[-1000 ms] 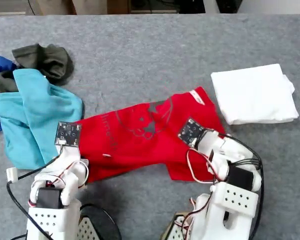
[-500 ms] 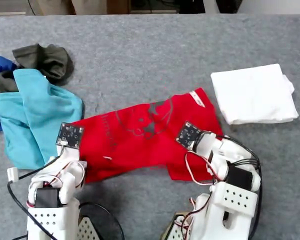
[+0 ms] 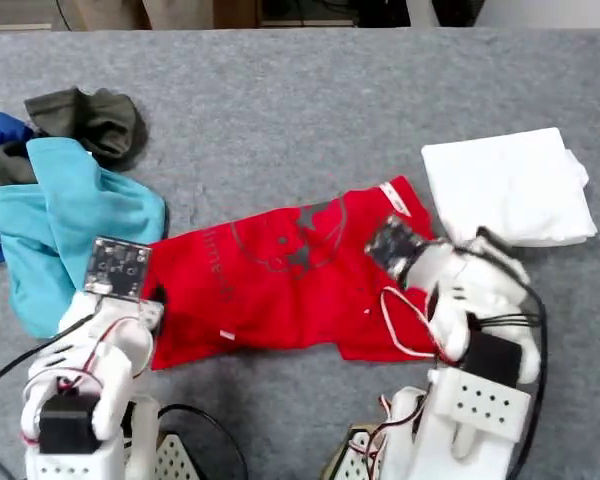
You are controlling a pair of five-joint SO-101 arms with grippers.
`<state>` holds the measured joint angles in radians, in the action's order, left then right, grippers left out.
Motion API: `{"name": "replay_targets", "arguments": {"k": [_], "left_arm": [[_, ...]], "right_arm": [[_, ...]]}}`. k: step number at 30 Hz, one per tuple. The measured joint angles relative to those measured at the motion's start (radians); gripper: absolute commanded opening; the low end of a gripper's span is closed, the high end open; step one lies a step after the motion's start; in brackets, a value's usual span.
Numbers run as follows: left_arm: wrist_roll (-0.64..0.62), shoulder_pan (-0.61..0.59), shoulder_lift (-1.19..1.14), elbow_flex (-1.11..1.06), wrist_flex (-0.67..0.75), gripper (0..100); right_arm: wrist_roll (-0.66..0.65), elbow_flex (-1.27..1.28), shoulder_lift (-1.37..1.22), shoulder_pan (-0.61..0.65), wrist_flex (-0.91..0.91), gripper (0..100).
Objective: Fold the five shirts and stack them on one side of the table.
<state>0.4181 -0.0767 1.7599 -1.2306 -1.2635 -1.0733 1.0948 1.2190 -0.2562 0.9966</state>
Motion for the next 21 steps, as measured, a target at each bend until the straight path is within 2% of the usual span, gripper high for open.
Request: {"name": "replay_targets", "arguments": {"k": [2, 6, 12, 15, 21], "left_arm": [[-0.032, -0.003, -0.011, 0.002, 0.077, 2], [-0.183, -0.034, -0.133, 0.003, 0.261, 2], [-0.307, -0.037, -0.540, 0.017, 0.516, 2], [-0.315, -0.008, -0.760, 0.083, 0.560, 2], [-0.318, 0.044, -1.168, 0.227, 0.571, 2]], "right_arm": [[0.026, -0.029, 0.002, 0.051, 0.000, 0.7], [0.057, -0.032, -0.044, 0.163, -0.032, 0.4], [0.155, -0.143, -0.330, 0.206, -0.101, 0.4], [0.216, -0.284, -0.534, 0.222, -0.097, 0.4], [0.307, -0.634, -0.988, 0.293, 0.021, 0.3]]}}
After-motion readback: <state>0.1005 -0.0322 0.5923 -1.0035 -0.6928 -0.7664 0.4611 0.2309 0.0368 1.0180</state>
